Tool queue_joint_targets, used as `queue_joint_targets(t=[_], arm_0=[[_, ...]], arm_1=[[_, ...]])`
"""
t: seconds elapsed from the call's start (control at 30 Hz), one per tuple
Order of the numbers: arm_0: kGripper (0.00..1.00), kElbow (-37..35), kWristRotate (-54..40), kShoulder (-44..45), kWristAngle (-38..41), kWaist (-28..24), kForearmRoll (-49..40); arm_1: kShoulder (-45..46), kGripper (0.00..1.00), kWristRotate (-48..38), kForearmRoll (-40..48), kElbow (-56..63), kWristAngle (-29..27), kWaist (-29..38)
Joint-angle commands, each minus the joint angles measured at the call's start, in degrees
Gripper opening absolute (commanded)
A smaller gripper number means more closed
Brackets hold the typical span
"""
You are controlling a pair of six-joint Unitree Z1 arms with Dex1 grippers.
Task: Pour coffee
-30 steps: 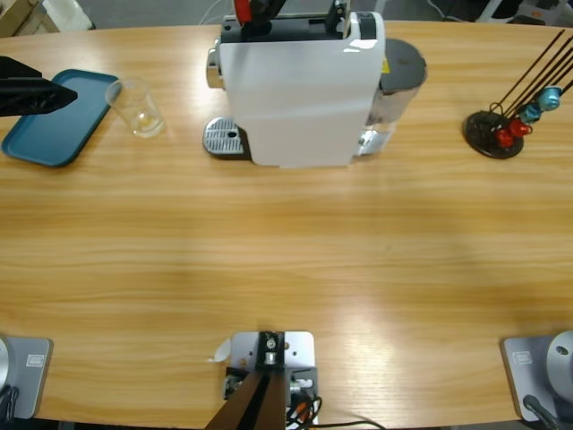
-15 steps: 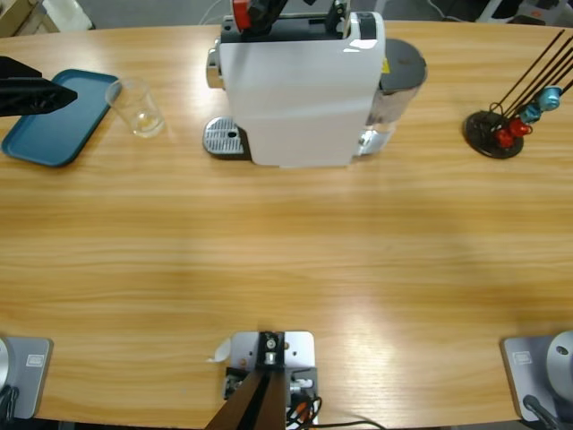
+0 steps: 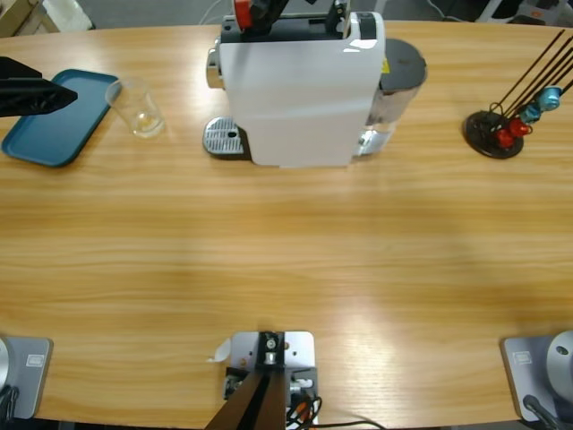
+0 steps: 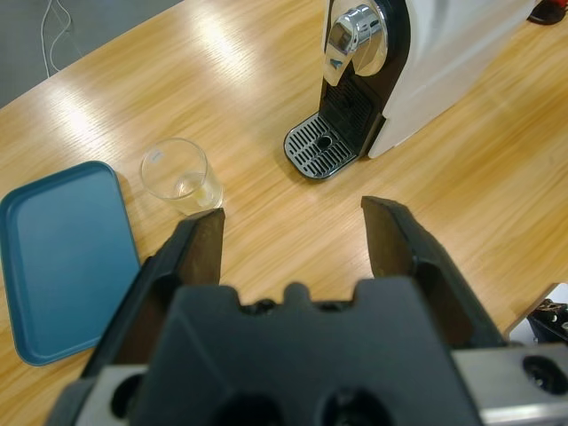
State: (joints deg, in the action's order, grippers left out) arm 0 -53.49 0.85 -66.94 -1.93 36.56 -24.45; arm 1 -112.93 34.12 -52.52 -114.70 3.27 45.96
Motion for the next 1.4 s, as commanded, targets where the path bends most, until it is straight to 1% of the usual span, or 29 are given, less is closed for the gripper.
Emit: queue_joint_targets(t=[0.03, 0.07, 0.37, 0.53, 0.57, 0.6, 0.63, 0.7, 0.73, 0.77, 0.8, 0.87, 0.9, 0.93, 0.97, 1.0, 1.03, 1.07, 1.1, 1.13, 1.17, 1.2, 1.23, 1.3, 1.4], arm_0=[[0.66, 2.2, -0.8, -0.5, 0.4, 0.5, 0.5], [0.66, 2.2, -0.8, -0.6, 0.4, 0.5, 0.5], [0.66, 2.3, -0.8, -0.4, 0.3, 0.5, 0.5], [0.66, 2.3, -0.8, -0.2, 0.3, 0.5, 0.5], [0.66, 2.3, -0.8, -0.2, 0.3, 0.5, 0.5], [0.66, 2.3, -0.8, -0.2, 0.3, 0.5, 0.5], [0.66, 2.3, -0.8, -0.3, 0.3, 0.5, 0.5], [0.66, 2.3, -0.8, -0.4, 0.3, 0.5, 0.6], [0.66, 2.3, -0.8, -0.5, 0.3, 0.5, 0.6], [0.66, 2.3, -0.8, -0.5, 0.3, 0.5, 0.6], [0.66, 2.3, -0.8, -0.6, 0.3, 0.5, 0.6], [0.66, 2.3, -0.8, -0.9, 0.4, 0.5, 0.6], [0.66, 2.3, -0.8, -0.9, 0.4, 0.5, 0.6], [0.66, 2.3, -0.8, -0.8, 0.4, 0.5, 0.6], [0.66, 2.3, -0.8, -0.7, 0.5, 0.5, 0.6], [0.66, 2.3, -0.8, -0.7, 0.6, 0.5, 0.6], [0.66, 2.3, -0.8, -0.7, 0.6, 0.5, 0.6], [0.66, 2.3, -0.8, -0.7, 0.7, 0.5, 0.6], [0.66, 2.3, -0.8, -0.7, 0.7, 0.5, 0.6], [0.66, 2.3, -0.8, -0.7, 0.7, 0.6, 0.6], [0.66, 2.3, -0.8, -0.6, 0.7, 0.7, 0.6], [0.66, 2.4, -0.8, -0.5, 0.7, 0.7, 0.6], [0.66, 2.4, -0.8, -0.4, 0.7, 0.8, 0.6], [0.66, 2.4, -0.8, -0.3, 0.7, 0.9, 0.5], [0.66, 2.5, -0.8, -0.1, 0.6, 0.9, 0.5]], arm_1=[[-3.6, 0.395, -0.8, -0.7, -0.6, 1.2, -1.0], [-3.7, 0.411, -0.9, -0.8, -0.6, 1.2, -1.0], [-3.6, 0.411, -1.0, -1.1, -0.7, 1.2, -1.0], [-2.0, 0.415, -1.2, -3.2, -3.0, 0.7, -0.7], [-0.9, 0.491, -1.5, -3.7, -3.8, 0.6, 0.0], [0.0, 0.607, -1.8, -4.2, -4.6, 0.5, 0.8], [0.7, 0.676, -1.9, -4.9, -5.7, 0.1, 1.9], [2.4, 0.752, -2.7, -5.7, -6.9, -1.5, 3.9], [3.3, 0.854, -3.5, -5.7, -6.9, -2.0, 5.0], [4.1, 0.919, -4.7, -5.7, -6.9, -2.6, 6.2], [4.9, 0.955, -5.8, -6.0, -6.9, -3.2, 7.3], [6.5, 0.983, -6.2, -8.6, -6.9, -3.3, 9.2], [7.3, 0.901, -6.3, -10.2, -6.7, -3.3, 9.8], [8.0, 0.76, -6.3, -12.0, -6.4, -3.1, 10.1], [8.9, 0.695, -6.2, -13.4, -5.8, -2.9, 10.3], [9.5, 0.637, -5.9, -14.8, -5.3, -3.8, 10.8], [9.6, 0.623, -5.8, -16.5, -5.4, -6.5, 11.7], [9.2, 0.622, -5.6, -18.4, -5.4, -12.4, 12.8], [8.3, 0.619, -6.0, -20.2, -5.7, -19.5, 13.8], [9.0, 0.609, -6.1, -20.9, -4.7, -22.9, 14.1], [10.1, 0.445, -6.0, -20.8, -3.8, -24.2, 14.1], [10.5, 0.117, -5.9, -20.8, -3.5, -26.7, 14.1], [11.0, 0.0, -6.1, -20.7, -3.1, -29.3, 14.1], [12.9, 0.0, -6.2, -19.5, -1.3, -33.0, 14.1], [15.6, 0.0, -7.8, -13.8, 3.2, -37.1, 13.4]])
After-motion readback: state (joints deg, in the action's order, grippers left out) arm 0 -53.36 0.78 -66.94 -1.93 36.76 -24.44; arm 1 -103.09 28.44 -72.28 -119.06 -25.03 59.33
